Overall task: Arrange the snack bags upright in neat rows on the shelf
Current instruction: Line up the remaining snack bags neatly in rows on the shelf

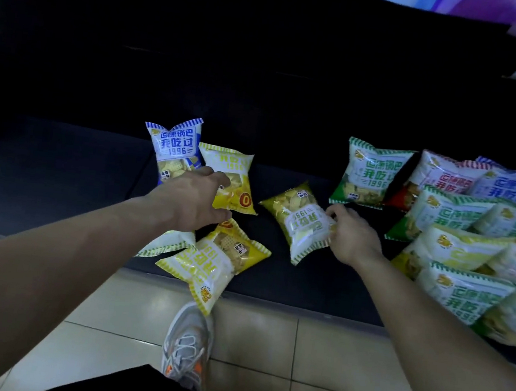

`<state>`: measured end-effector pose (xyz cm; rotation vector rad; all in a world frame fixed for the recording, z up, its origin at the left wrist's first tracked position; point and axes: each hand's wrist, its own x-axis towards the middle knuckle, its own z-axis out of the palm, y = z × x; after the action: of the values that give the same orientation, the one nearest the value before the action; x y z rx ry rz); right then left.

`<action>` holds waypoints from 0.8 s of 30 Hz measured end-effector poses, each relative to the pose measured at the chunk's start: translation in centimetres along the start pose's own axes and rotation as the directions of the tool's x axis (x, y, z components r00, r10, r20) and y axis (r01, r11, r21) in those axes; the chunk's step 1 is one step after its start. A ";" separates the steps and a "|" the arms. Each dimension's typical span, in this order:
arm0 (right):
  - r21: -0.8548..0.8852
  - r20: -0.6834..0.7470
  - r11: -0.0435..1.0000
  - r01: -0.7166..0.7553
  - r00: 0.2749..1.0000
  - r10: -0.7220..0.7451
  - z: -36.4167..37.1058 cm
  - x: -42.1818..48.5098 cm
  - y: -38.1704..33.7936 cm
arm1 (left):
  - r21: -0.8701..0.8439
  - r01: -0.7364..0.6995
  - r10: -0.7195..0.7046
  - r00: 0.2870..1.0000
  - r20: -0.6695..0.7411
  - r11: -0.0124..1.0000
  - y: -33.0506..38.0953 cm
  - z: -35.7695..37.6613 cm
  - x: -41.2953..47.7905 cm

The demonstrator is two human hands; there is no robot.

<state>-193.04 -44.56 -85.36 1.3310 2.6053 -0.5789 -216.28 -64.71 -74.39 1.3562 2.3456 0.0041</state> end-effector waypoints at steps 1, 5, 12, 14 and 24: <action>-0.029 -0.035 0.999 -0.043 0.998 0.042 0.0 -0.4 0.5 | 0.006 -0.006 0.006 1.000 0.000 1.000 0.3 0.1 0.0; 0.015 -0.115 0.975 -0.223 0.968 0.223 1.2 -1.8 0.0 | 0.016 -0.029 0.029 1.000 0.008 0.999 1.3 0.3 0.4; 0.230 -0.105 0.931 -0.285 0.943 0.314 3.3 -0.6 -3.5 | 0.024 -0.062 0.061 0.998 0.027 0.998 2.3 1.4 1.3; 0.240 -0.085 0.927 -0.289 0.945 0.316 3.5 0.2 -3.9 | 0.025 -0.071 0.070 0.997 0.035 0.997 2.4 1.6 1.5; 0.326 -0.026 0.936 -0.132 0.989 0.149 3.2 4.4 -2.4 | -0.007 -0.066 0.066 0.997 0.030 0.998 2.3 1.9 1.9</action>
<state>-197.64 -43.85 -89.00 1.6293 2.5019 -0.9952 -214.48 -62.34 -76.33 1.4205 2.2734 0.0103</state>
